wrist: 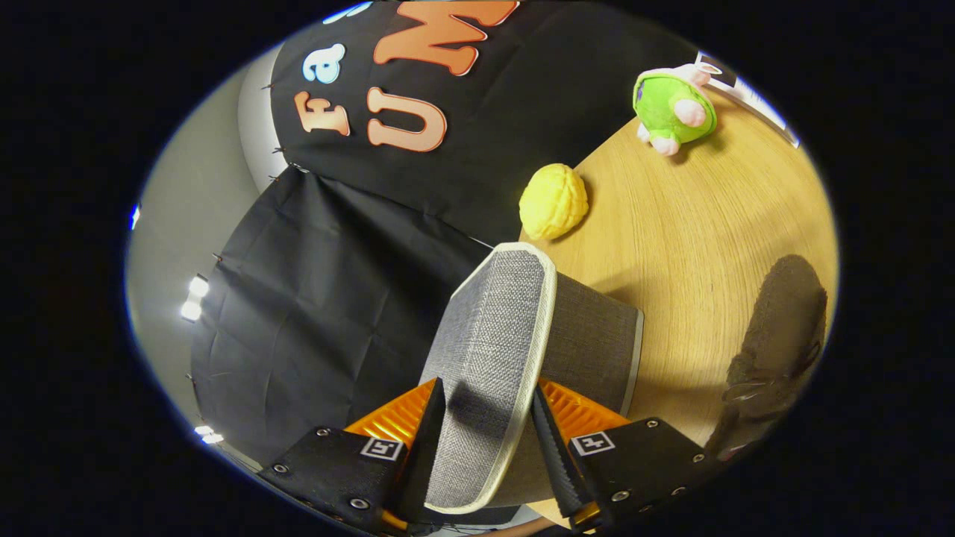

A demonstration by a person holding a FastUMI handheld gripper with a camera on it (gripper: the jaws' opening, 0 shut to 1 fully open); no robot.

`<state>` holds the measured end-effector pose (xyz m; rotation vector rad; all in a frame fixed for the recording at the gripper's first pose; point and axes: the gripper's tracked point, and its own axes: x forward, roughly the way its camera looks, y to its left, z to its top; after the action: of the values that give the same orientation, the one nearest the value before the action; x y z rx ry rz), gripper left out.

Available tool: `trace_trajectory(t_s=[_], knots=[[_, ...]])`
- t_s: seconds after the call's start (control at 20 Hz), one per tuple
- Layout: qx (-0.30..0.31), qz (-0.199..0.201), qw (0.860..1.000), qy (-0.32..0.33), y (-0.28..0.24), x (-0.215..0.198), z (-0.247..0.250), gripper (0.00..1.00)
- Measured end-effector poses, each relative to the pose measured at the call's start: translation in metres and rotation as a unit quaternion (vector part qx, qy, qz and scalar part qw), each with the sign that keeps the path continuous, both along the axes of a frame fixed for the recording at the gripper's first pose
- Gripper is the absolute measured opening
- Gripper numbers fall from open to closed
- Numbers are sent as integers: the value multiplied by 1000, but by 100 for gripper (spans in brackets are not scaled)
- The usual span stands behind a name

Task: Open the storage box then place both shoes into the box .Put the left shoe in first, then the right shoe, with the right side of both shoes facing outward in a uniform manner.

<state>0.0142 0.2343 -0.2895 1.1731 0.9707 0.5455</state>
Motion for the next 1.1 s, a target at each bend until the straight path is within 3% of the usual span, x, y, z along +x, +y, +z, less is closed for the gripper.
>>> trace_trajectory(t_s=[0.2,0.4,0.45,0.75,1.1], knots=[[19,-8,999,-26,-1,1,22,46],[-57,-24,998,-15,-5,9,-8,26],[-43,-22,999,-10,-2,7,-5,20],[-18,-50,998,-33,-14,18,28,6],[-33,-73,995,-58,-37,43,68,5]])
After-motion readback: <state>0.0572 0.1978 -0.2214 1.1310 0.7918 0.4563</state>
